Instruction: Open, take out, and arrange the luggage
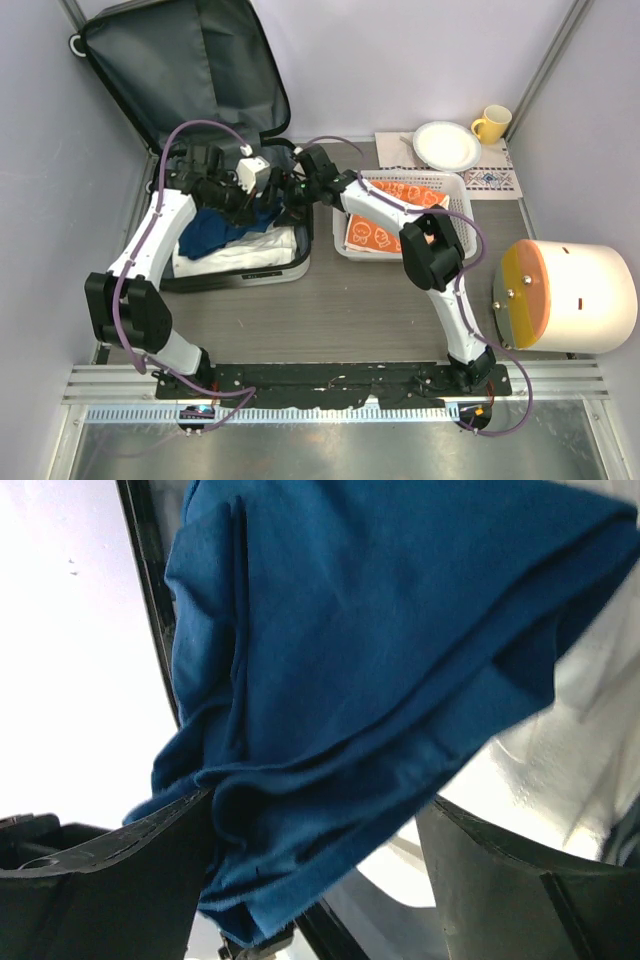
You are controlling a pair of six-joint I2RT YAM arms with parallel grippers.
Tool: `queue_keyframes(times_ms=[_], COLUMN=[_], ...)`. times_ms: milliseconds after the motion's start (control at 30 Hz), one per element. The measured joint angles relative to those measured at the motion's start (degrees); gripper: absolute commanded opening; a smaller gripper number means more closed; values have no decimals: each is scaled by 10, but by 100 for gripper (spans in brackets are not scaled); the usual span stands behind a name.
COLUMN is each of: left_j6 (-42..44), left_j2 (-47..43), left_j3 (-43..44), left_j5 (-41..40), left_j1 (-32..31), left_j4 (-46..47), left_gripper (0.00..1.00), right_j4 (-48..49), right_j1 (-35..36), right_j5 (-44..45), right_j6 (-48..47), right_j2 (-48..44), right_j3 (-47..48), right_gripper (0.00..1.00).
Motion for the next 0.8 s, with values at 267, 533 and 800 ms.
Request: queue_keyframes(times_ms=[267,533,800], left_j6=[2,2,-23], left_j2=[-29,-46,-31], left_j3=[-29,-27,66], left_j5=[13,34,23], left_j1=[0,-4,-90], left_j4=[-7,-28,-30], left_gripper=[0,0,0], right_j4=[10,7,-42], right_j1=[0,-5,-43], right_j5=[16,23,-5], right_j6=[16,-7,-60], right_j2=[38,44,5], right_j3=[49,71,89], right_gripper=[67,1,1])
